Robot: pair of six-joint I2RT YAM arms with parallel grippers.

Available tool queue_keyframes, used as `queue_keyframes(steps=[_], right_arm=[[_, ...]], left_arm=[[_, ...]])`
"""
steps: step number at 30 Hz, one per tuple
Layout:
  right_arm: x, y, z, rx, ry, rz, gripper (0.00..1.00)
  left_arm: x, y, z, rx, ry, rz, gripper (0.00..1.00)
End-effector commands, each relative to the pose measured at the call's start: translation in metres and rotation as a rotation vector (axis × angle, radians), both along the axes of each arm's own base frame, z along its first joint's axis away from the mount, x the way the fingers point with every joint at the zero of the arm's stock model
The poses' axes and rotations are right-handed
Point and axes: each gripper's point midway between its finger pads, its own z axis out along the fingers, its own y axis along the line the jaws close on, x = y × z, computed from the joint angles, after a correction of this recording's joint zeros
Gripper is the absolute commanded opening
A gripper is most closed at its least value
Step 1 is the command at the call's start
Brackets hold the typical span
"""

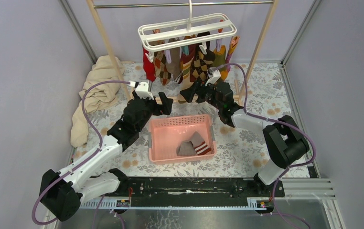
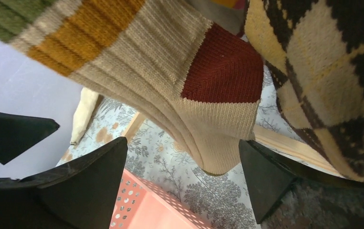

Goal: Remove the socks clipped to the hanger
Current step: Remove the sock from the hanger.

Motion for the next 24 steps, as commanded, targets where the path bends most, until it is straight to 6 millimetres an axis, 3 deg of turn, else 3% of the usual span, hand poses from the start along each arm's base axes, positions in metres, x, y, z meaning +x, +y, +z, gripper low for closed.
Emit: queue_keyframes(steps=[1,11,19,22,24], right_arm=[[0.007,-0.004,0.013,-0.023,-0.061,-0.045,0.95],[0.017,-0.014,0.003,-0.069,-0.087,-0.082,0.96],[0.026,-0.011,0.006,-0.021,-0.122,-0.041,0.96],[0.023,0.002,0.015,0.034,-0.133,0.038,0.91],[0.016,0.011,0.024,0.081,-0.142,0.095,0.82]], left_arm=[[-0.001,0.001,0.013,-0.005,-0.033,0.006,0.99],[-0.001,0.002,0.013,0.006,-0.033,0.003,0.99],[-0.001,0.000,0.013,0.006,-0.032,-0.007,0.99],[-0.001,-0.001,0.012,0.006,-0.032,-0.007,0.99],[-0.001,-0.001,0.011,0.007,-0.030,-0.011,0.99]])
